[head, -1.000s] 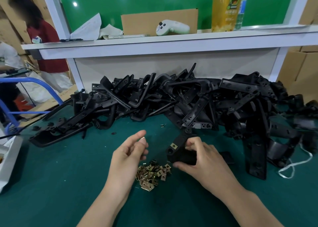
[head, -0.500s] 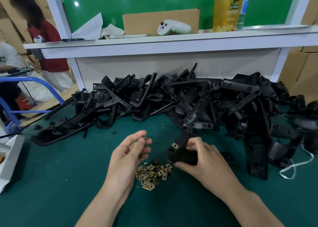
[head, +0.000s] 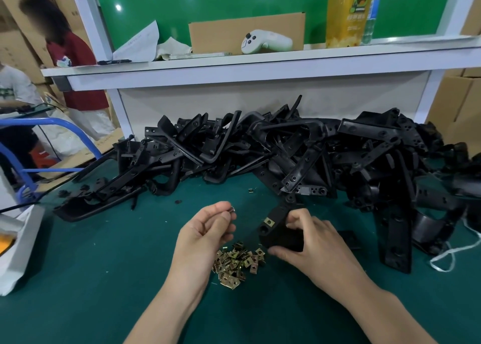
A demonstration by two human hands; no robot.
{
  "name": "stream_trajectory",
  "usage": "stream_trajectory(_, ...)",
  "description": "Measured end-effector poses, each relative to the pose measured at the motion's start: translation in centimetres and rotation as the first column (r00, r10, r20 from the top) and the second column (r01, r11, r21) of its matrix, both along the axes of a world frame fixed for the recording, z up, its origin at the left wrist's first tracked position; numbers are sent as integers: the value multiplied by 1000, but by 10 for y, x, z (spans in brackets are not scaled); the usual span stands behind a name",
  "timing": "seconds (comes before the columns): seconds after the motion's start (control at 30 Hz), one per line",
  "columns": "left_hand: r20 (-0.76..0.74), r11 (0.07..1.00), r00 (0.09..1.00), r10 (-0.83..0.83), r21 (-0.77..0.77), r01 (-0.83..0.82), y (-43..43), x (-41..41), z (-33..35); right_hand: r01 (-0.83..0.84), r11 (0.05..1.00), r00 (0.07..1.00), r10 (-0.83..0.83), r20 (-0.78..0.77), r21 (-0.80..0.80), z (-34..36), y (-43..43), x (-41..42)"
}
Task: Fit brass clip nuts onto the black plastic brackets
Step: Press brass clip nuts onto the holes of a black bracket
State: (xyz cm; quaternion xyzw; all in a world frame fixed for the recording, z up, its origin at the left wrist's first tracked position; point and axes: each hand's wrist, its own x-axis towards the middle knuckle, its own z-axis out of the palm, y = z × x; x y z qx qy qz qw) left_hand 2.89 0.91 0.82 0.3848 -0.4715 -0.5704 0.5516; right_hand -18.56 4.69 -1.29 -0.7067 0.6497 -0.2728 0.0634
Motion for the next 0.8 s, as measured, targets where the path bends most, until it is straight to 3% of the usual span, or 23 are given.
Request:
stream_trajectory(0.2, 218, 988, 971, 95, -143, -64, 7, -5, 4, 9, 999, 1000, -10, 27, 36, -1, -1, -1)
stream_trajectory(0.43, 255, 987, 964, 72, -159, -32, 10, -6, 5, 1, 999, 999, -2, 32, 47, -2, -1, -1)
stream_trajectory(0.53, 37, 997, 997, -68, -15, 69, 7, -5, 4, -6, 999, 1000, 5, 29, 53, -2, -1, -1)
stream_trajectory(0.63, -216, 972, 961, -172, 123, 202, 6, -4, 5, -11, 998, 1000, 10, 19, 58, -3, -1, -1)
stream_trajectory(0.8, -323, 949, 931, -170, 201, 243, 3, -4, 6, -10, 999, 1000, 8, 26, 45, -1, 0, -2)
